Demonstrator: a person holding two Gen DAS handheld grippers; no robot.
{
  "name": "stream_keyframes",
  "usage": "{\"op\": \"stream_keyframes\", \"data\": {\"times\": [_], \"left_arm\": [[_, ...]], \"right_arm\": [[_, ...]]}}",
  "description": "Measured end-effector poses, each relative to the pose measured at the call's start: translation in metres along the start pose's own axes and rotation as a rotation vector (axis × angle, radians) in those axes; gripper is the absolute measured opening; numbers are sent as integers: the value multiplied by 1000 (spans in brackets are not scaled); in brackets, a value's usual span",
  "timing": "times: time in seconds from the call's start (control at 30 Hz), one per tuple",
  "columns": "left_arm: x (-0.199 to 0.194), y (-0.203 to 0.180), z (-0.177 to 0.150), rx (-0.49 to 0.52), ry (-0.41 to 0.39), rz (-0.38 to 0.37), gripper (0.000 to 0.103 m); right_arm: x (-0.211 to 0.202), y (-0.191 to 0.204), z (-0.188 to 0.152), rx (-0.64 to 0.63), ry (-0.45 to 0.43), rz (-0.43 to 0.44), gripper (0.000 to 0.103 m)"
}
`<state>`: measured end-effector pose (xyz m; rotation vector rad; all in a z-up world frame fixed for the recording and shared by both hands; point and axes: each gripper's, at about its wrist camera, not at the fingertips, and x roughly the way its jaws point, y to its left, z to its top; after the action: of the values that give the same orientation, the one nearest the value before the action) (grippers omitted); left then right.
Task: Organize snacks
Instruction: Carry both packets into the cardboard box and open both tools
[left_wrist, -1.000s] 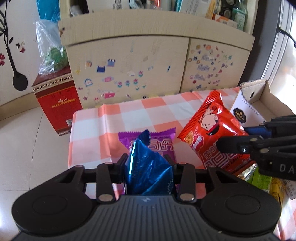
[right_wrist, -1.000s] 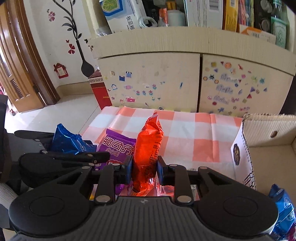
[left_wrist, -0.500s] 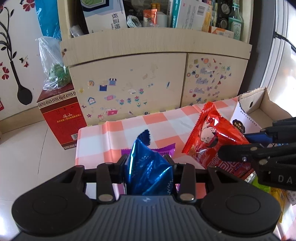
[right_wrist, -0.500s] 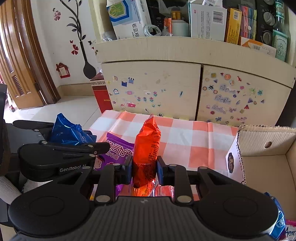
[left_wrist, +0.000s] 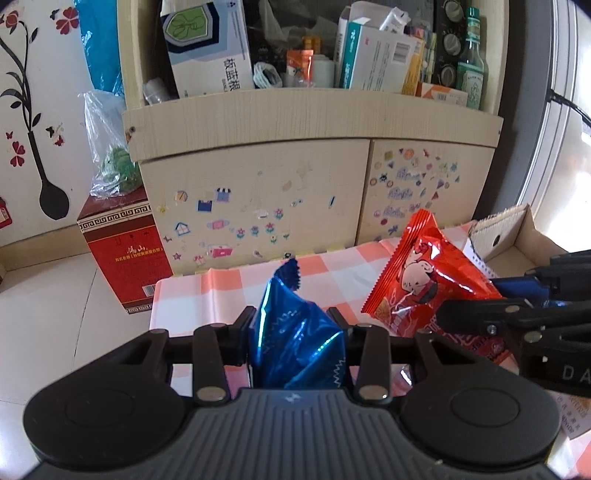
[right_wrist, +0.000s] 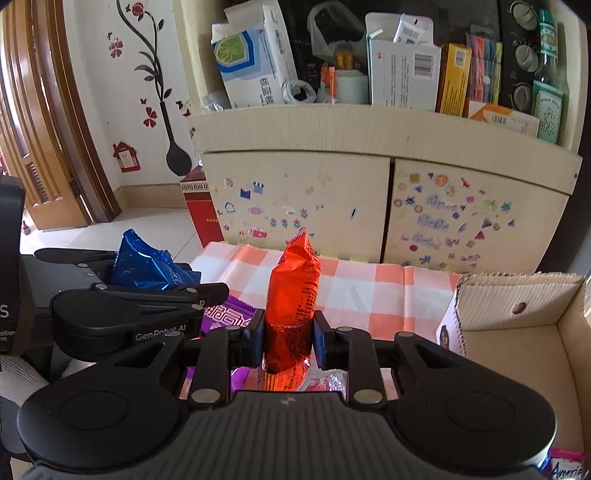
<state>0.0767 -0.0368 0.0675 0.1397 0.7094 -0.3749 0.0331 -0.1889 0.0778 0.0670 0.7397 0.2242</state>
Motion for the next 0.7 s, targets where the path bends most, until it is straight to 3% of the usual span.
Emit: {"op": "stream_keyframes", "data": {"times": [0.7], "left_arm": [[-5, -62, 17, 42, -57, -124, 40]], "right_arm": [[-50, -41, 0, 58, -85, -96, 31]]}}
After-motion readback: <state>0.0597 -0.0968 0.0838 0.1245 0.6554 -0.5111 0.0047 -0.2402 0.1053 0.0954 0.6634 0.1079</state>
